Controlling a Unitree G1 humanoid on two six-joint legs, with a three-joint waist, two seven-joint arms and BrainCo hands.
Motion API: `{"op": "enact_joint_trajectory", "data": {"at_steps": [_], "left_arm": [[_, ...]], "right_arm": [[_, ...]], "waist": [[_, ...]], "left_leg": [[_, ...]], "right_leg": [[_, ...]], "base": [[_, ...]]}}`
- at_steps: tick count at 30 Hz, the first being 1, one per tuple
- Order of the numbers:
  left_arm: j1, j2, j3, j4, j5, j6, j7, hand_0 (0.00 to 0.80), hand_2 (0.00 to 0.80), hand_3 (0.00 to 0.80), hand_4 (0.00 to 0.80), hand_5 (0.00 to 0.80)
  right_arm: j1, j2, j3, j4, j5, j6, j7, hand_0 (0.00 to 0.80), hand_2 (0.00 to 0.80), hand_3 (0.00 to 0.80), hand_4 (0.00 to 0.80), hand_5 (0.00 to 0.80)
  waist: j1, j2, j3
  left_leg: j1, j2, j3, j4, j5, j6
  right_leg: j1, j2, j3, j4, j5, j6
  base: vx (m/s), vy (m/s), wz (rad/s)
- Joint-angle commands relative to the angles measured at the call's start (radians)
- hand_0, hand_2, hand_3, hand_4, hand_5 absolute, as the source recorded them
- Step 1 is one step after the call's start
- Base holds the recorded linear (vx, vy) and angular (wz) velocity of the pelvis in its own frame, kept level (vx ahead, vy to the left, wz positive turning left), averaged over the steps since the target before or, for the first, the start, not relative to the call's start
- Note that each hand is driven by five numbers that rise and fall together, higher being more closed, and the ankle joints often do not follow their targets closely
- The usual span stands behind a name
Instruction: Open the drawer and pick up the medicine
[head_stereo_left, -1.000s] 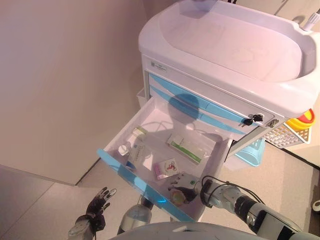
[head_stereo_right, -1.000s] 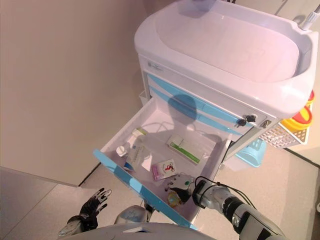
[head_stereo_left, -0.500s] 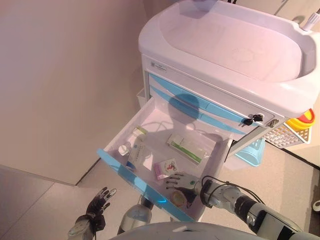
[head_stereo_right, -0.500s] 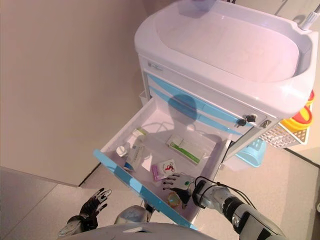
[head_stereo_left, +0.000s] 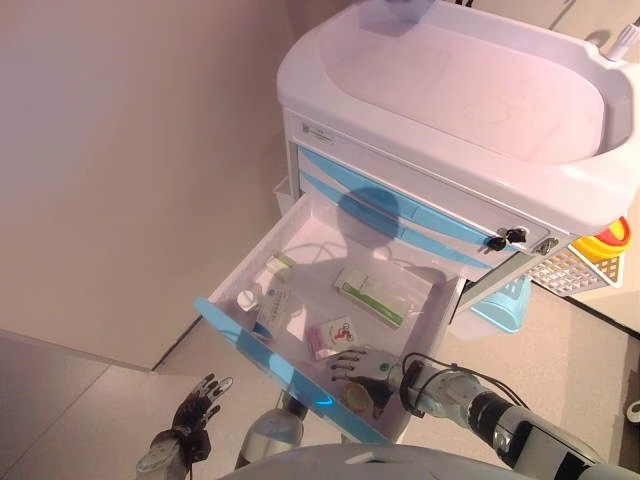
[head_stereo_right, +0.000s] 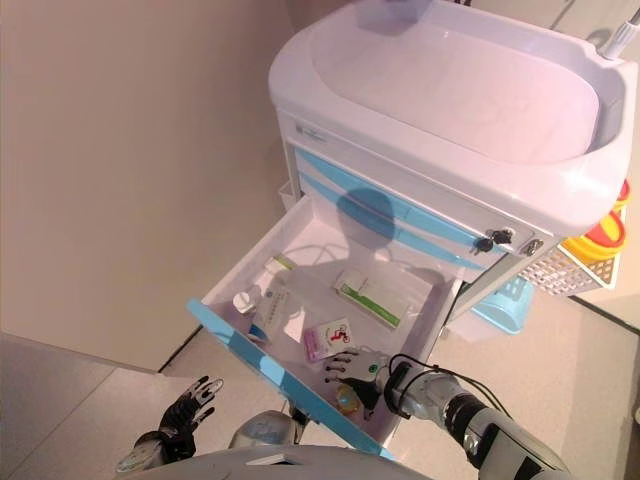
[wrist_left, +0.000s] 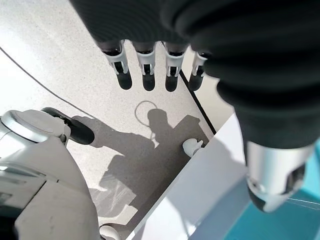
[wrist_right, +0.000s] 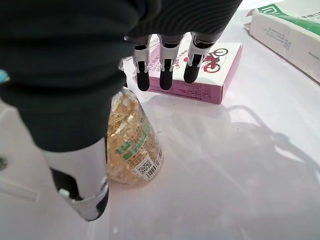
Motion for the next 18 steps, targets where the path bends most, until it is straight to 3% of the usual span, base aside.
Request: {"op": "enact_joint_trajectory", "data": {"at_steps": [1,3,4,5,18], "left_arm": [[-0.049,0.008,-0.009,0.044,0.013,-0.026,-0.005,0.000,0.000,0.000,0.000,0.000],[-0.048,0.008,-0.007,0.046,0.014,-0.029,-0.007,0.000,0.000,0.000,0.000,0.000],[-0.047,0.008,-0.008,0.046,0.012,-0.030,-0.008,0.000,0.000,0.000,0.000,0.000],[-0.047,0.009,-0.007,0.043,0.013,-0.028,-0.007,0.000,0.000,0.000,0.000,0.000],[-0.046,0.008,-0.009,0.045,0.012,-0.027,-0.011,0.000,0.000,0.000,0.000,0.000]], "right_arm": [[-0.022,0.000,0.055,-0.051,0.026,-0.030,-0.007,0.000,0.000,0.000,0.000,0.000],[-0.021,0.000,0.055,-0.048,0.027,-0.030,-0.006,0.270,0.270,0.270,0.270,0.270],[-0.021,0.001,0.054,-0.048,0.024,-0.031,-0.006,0.486,0.486,0.486,0.486,0.486],[-0.020,0.001,0.054,-0.048,0.024,-0.032,-0.004,0.800,0.800,0.800,0.800,0.800],[-0.020,-0.005,0.051,-0.044,0.036,-0.020,-0.018,0.800,0.800,0.800,0.800,0.800]], "waist": [[0.014,-0.012,-0.017],[0.015,-0.012,-0.017],[0.015,-0.012,-0.017],[0.015,-0.011,-0.017],[0.014,-0.012,-0.018]], "left_leg": [[0.003,-0.043,0.010,0.003,-0.061,0.035],[0.003,-0.044,0.010,0.003,-0.061,0.035],[0.003,-0.044,0.009,0.003,-0.061,0.034],[0.003,-0.044,0.009,0.004,-0.062,0.035],[0.007,-0.044,0.009,0.004,-0.063,0.035]], "right_leg": [[-0.048,-0.055,0.057,0.082,0.045,0.056],[-0.048,-0.055,0.056,0.081,0.045,0.056],[-0.048,-0.055,0.056,0.081,0.045,0.056],[-0.048,-0.055,0.056,0.082,0.044,0.056],[-0.045,-0.053,0.056,0.084,0.042,0.054]], "base": [[0.000,0.000,0.00],[0.000,0.000,0.00],[0.000,0.000,0.00],[0.000,0.000,0.00],[0.000,0.000,0.00]]}}
